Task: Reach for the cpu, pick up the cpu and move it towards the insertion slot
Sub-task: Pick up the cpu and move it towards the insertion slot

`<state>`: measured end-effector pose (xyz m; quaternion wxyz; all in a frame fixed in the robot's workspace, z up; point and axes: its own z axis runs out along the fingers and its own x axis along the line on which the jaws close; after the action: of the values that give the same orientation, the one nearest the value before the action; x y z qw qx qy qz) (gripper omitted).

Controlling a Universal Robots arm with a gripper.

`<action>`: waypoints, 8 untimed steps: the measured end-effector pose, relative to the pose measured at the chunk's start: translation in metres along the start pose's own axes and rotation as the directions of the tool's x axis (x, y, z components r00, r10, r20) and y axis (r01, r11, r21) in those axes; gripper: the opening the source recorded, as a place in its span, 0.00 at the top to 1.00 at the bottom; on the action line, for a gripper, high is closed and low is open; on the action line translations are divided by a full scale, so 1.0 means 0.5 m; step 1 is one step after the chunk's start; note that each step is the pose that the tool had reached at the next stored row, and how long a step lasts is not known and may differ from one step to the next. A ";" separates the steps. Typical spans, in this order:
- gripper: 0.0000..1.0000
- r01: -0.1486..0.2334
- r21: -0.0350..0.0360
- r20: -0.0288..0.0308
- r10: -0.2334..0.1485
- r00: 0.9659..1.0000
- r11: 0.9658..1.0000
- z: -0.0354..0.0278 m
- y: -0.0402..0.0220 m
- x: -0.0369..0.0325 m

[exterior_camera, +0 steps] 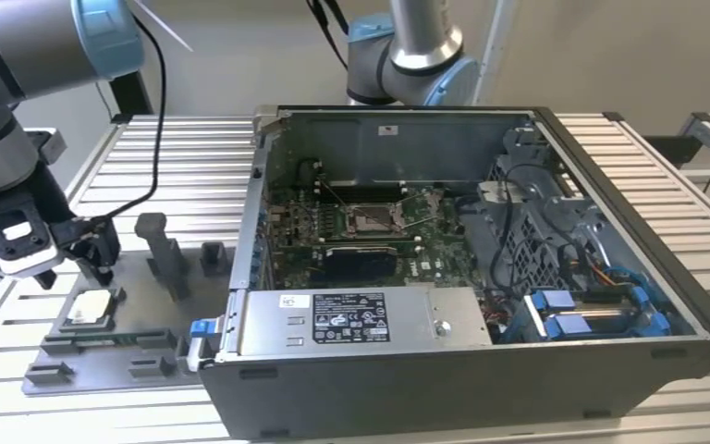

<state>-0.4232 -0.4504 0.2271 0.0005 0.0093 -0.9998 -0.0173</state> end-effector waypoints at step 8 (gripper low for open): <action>0.00 0.013 0.000 0.000 -0.013 1.000 1.000 0.028 -0.004 0.001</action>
<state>-0.4235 -0.4518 0.2132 0.0006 0.0159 -0.9997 -0.0173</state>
